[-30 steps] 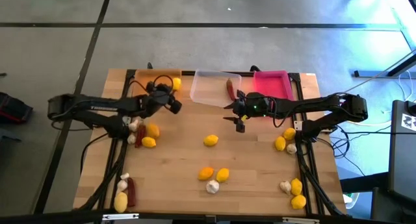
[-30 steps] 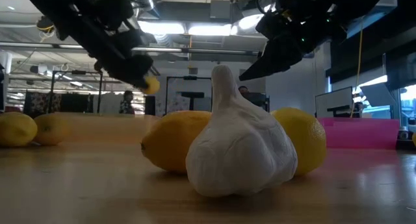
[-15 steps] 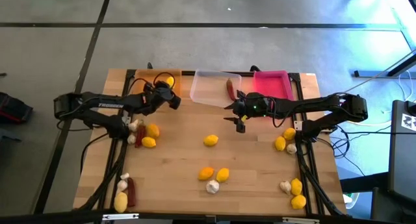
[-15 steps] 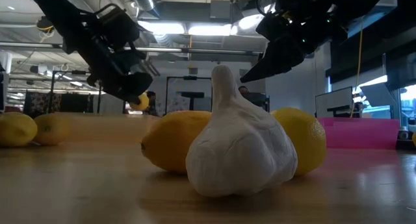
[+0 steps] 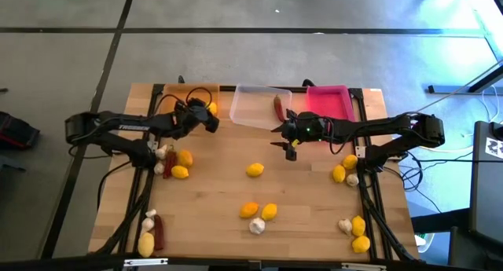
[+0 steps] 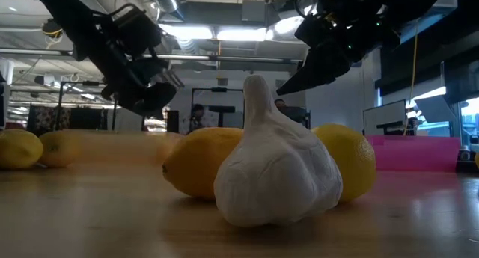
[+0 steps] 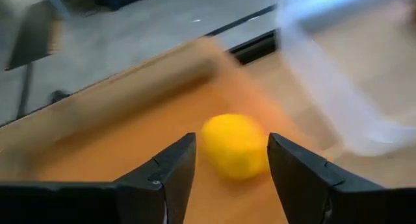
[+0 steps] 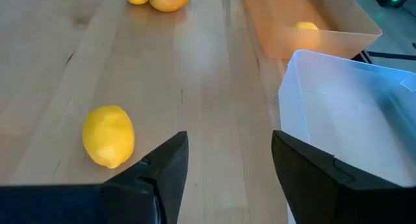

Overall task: Sort produce into baskets
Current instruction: Put the yellow lemon into the orange bin

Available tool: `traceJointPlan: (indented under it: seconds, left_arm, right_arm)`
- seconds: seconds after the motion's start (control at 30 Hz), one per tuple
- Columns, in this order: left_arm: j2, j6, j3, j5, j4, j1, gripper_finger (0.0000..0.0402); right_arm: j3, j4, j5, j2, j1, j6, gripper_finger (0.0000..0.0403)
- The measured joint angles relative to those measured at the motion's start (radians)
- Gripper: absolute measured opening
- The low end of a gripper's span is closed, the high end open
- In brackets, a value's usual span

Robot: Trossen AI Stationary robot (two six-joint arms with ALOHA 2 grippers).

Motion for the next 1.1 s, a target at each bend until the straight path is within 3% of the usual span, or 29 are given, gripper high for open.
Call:
traceJointPlan:
  seconds: [0.33,0.57,0.83,1.1]
  left_arm:
    - [-0.088,0.122,0.123,0.312,-0.064,-0.116,0.0184]
    - [-0.107,0.148,0.137,0.488,-0.07,-0.222,0.0184]
    - [-0.038,0.152,0.137,0.509,0.014,-0.314,0.0184]
    - [0.118,0.173,0.137,0.509,0.157,-0.366,0.0184]
  right_arm:
    - [0.0,0.001,0.0,0.0,0.0,0.0,0.0215]
    - [0.0,0.0,0.0,0.0,0.0,0.0,0.0215]
    - [0.0,0.0,0.0,0.0,0.0,0.0,0.0215]
    - [0.0,-0.001,0.0,0.0,0.0,0.0,0.0215]
